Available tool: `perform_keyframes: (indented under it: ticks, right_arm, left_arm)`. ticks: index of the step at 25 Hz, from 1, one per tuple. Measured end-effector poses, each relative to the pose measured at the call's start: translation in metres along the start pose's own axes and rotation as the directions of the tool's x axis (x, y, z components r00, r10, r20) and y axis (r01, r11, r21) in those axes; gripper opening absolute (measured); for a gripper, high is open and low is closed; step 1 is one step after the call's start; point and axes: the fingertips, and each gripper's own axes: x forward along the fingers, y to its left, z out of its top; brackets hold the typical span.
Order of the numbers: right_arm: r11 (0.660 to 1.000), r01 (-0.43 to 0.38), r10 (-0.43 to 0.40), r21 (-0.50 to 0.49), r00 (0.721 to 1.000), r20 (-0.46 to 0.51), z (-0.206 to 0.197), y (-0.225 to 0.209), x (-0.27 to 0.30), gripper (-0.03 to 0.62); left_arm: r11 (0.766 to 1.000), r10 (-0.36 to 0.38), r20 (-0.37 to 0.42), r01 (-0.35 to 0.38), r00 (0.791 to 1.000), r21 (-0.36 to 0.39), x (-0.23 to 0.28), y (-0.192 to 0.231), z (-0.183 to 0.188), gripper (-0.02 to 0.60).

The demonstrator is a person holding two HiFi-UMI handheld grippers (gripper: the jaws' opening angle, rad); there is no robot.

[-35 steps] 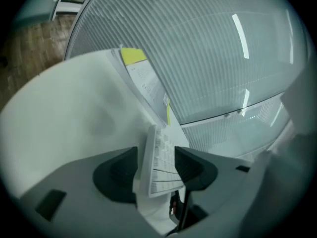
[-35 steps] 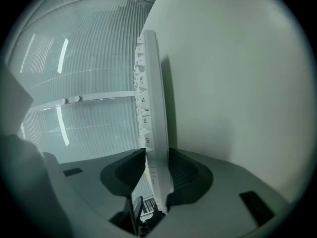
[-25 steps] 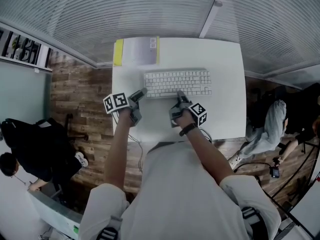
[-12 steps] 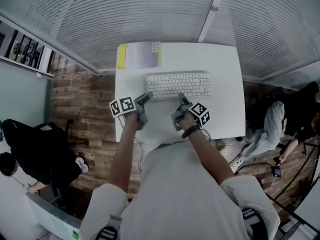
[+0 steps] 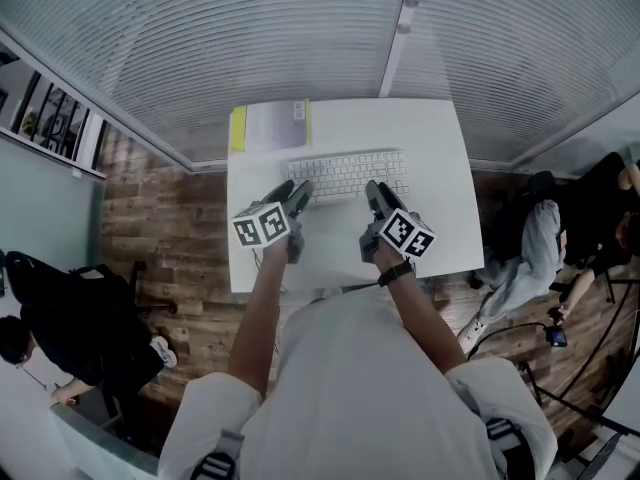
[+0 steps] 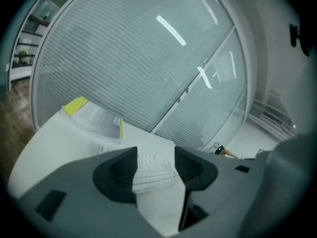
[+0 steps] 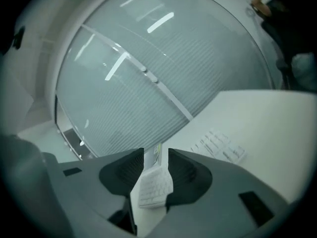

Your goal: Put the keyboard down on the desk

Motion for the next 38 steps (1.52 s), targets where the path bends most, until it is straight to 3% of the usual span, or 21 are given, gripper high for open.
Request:
perform_keyframes:
  ticks: [3, 6, 8, 10, 12, 15, 18, 22, 28, 32, 38]
  right_arm:
    - [0.965, -0.011, 0.024, -0.262, 0.999, 0.045, 0.027, 0.027, -0.01, 0.146]
    - [0.914, -0.001, 0.033, -0.405, 0.997, 0.071, 0.047, 0.05, -0.018, 0.146]
    - [0.855, 0.031, 0.02, -0.517, 0.995, 0.093, 0.059, 0.062, -0.023, 0.146]
    - [0.772, 0.07, 0.021, -0.632, 0.991, 0.135, 0.072, 0.077, -0.03, 0.146]
    - [0.717, 0.098, 0.029, -0.69, 0.985, 0.17, 0.084, 0.089, -0.036, 0.146]
    - [0.689, 0.109, 0.045, -0.717, 0.98, 0.193, 0.095, 0.107, -0.041, 0.117]
    - [0.645, 0.119, 0.061, -0.755, 0.977, 0.206, 0.103, 0.127, -0.045, 0.085]
    - [0.65, 0.105, 0.076, -0.752, 0.976, 0.202, 0.108, 0.142, -0.047, 0.048]
    - [0.644, 0.097, 0.097, -0.759, 0.973, 0.207, 0.112, 0.157, -0.056, 0.014]
    - [0.632, 0.091, 0.11, -0.769, 0.972, 0.206, 0.112, 0.165, -0.059, 0.011]
    - [0.64, 0.081, 0.113, -0.764, 0.974, 0.198, 0.109, 0.164, -0.059, 0.011]
  left_arm:
    - [0.987, 0.02, 0.059, -0.03, 0.998, 0.161, -0.003, -0.021, 0.014, 0.222]
    - [0.958, 0.031, 0.117, -0.063, 0.993, 0.279, -0.007, -0.04, 0.028, 0.222]
    - [0.937, 0.035, 0.159, -0.087, 0.987, 0.337, -0.013, -0.051, 0.038, 0.222]
    - [0.911, 0.042, 0.203, -0.121, 0.978, 0.393, -0.021, -0.062, 0.05, 0.222]
    - [0.881, 0.051, 0.245, -0.159, 0.968, 0.445, -0.03, -0.073, 0.064, 0.222]
    - [0.837, 0.052, 0.302, -0.207, 0.952, 0.506, -0.04, -0.089, 0.082, 0.211]
    - [0.823, 0.049, 0.357, -0.24, 0.933, 0.515, -0.046, -0.101, 0.095, 0.158]
    - [0.811, 0.042, 0.4, -0.265, 0.916, 0.521, -0.051, -0.12, 0.102, 0.1]
    - [0.786, 0.057, 0.414, -0.297, 0.908, 0.543, -0.061, -0.132, 0.106, 0.028]
    - [0.791, 0.057, 0.418, -0.297, 0.907, 0.535, -0.064, -0.135, 0.104, 0.014]
    - [0.798, 0.046, 0.424, -0.289, 0.904, 0.529, -0.066, -0.136, 0.103, 0.014]
